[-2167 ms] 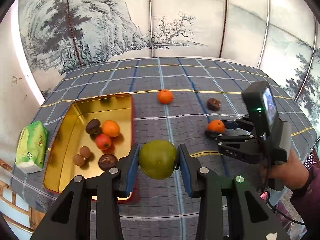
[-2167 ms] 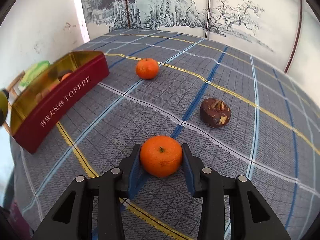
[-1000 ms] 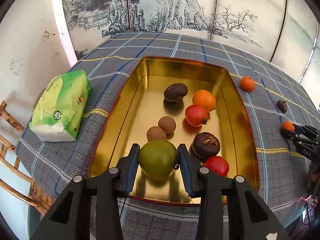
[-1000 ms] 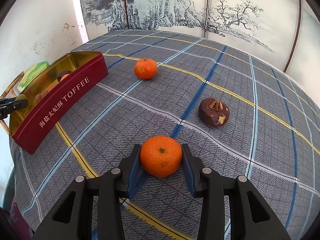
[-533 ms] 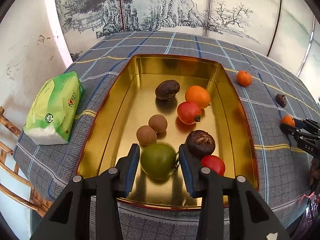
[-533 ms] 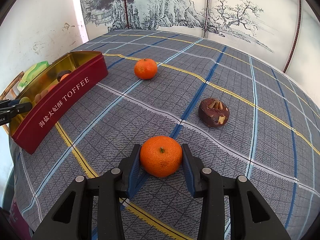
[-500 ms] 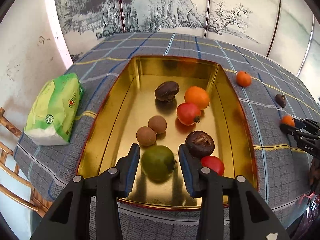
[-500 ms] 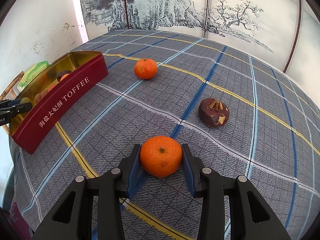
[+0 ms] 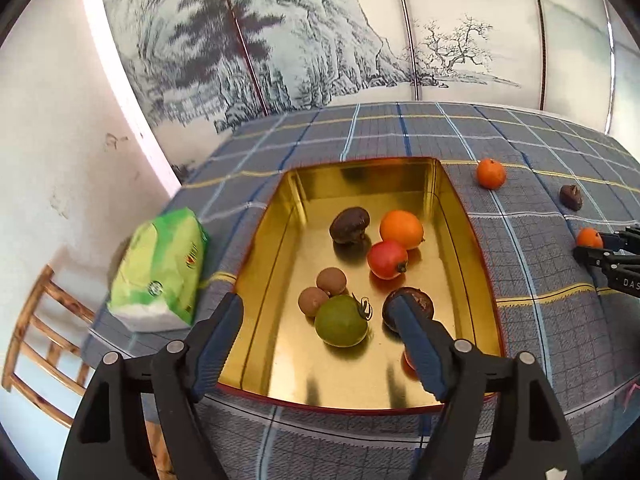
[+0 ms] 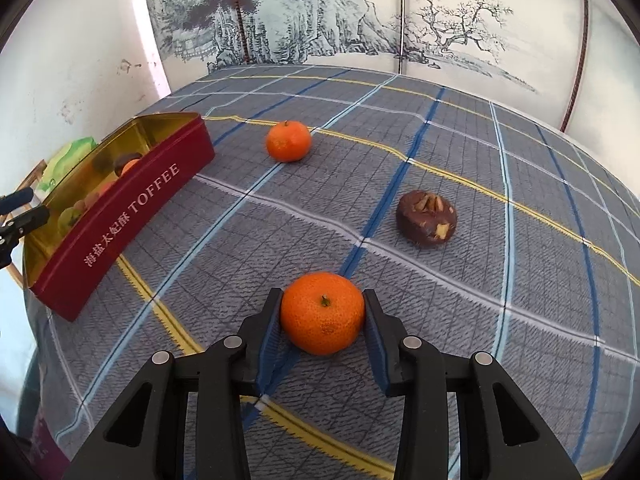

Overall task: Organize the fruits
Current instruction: 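Carry the orange into the gold tray and open the right gripper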

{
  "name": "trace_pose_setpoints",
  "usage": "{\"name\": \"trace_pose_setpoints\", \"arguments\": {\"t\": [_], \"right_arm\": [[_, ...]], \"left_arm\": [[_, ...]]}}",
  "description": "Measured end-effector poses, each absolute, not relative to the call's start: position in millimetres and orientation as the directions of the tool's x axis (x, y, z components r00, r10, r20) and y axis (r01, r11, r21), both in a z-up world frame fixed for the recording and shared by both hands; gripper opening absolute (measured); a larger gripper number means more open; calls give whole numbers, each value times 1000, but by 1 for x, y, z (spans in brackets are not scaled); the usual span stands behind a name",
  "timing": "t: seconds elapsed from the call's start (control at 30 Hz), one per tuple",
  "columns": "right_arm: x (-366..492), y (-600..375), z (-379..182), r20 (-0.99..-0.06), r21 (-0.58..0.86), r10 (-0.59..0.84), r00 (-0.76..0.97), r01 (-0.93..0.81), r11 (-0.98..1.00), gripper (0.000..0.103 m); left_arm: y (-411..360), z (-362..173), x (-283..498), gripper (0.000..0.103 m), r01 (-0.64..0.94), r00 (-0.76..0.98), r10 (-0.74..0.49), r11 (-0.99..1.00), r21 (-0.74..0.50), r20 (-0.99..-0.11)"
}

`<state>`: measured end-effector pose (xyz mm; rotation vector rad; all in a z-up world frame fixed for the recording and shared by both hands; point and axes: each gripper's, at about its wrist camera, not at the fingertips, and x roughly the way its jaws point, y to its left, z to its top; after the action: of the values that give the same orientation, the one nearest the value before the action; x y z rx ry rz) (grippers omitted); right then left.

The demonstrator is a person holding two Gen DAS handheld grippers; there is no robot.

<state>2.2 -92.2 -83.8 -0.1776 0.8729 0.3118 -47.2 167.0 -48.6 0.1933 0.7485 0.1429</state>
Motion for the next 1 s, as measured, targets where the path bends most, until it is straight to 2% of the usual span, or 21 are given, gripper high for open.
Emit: {"name": "trace_pose_setpoints", "arguments": {"t": [0.23,0.53,0.77,1.0], "right_arm": [[-7,-65,-59,-751,-1,249,612,-378,926,40],[-8,23,-24,-725,24,396,563,-554,832,40],[6,101,-23,-748,7,449,488,-672,741,40],[22,145,-36,-784,19,445,432,-701,713,40]], "left_arm": [[164,-42,-55,84,-61,743,212,966,251,-635],[171,-41,-61,85,-71,739,232,960,270,-632],[192,-42,-64,86,-89,722,231,966,244,-652],[209,-46,-64,87,-113,707,241,967,230,-665]]}}
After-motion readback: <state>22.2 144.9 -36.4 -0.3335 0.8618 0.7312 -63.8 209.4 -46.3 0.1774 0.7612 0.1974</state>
